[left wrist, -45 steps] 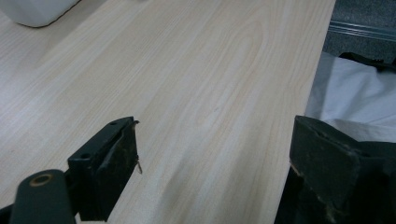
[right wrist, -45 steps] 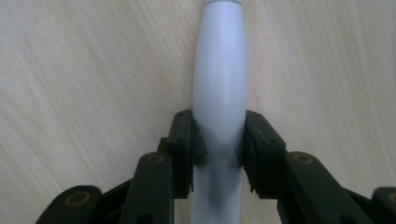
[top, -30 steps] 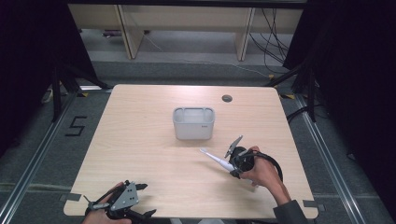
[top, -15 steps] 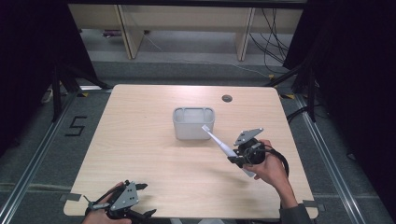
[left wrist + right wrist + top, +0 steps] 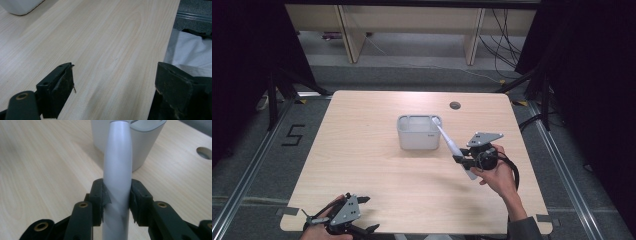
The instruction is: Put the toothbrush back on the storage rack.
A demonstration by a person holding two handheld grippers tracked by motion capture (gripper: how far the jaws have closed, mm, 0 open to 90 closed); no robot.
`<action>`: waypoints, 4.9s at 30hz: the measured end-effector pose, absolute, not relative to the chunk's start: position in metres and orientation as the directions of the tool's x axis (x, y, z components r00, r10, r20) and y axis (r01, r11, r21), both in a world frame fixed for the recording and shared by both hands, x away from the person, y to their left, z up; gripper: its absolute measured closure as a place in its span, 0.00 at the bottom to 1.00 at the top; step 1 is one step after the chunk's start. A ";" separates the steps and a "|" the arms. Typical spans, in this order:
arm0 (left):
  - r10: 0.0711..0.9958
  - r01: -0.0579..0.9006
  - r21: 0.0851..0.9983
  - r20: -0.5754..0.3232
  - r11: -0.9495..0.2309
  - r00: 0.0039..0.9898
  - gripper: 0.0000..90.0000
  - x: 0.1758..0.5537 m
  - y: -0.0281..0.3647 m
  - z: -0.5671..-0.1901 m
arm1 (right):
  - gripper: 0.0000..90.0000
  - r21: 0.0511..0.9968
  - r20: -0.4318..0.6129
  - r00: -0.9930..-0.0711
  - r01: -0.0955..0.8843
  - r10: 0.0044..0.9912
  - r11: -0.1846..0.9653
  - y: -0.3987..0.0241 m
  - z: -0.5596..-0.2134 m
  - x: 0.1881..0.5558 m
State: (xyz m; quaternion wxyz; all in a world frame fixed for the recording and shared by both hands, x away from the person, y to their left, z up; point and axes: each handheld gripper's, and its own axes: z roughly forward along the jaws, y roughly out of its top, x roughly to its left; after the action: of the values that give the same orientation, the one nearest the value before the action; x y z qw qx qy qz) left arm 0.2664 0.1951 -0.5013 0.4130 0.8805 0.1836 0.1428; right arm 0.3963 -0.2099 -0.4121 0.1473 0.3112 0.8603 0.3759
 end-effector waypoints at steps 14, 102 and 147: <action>0.444 0.205 0.775 0.107 -0.598 0.890 0.16 0.267 0.196 -0.501 | 0.74 0.851 0.012 -0.718 0.373 0.696 0.370 -0.208 -0.406 0.416; 0.431 0.205 0.777 0.093 -0.595 0.898 0.16 0.267 0.196 -0.500 | 0.74 0.954 0.136 -0.594 0.295 0.793 0.058 -0.143 -0.385 0.508; 0.421 0.199 0.774 0.096 -0.602 0.902 0.16 0.267 0.196 -0.500 | 0.74 0.938 0.162 -0.559 0.342 0.813 0.049 -0.142 -0.425 0.513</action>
State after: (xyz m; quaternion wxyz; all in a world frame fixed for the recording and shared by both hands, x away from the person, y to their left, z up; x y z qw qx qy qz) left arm 0.2669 0.1956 -0.5004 0.4104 0.8846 0.1751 0.1353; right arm 0.5135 -0.1419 -0.4248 0.2146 0.4176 0.6916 0.5489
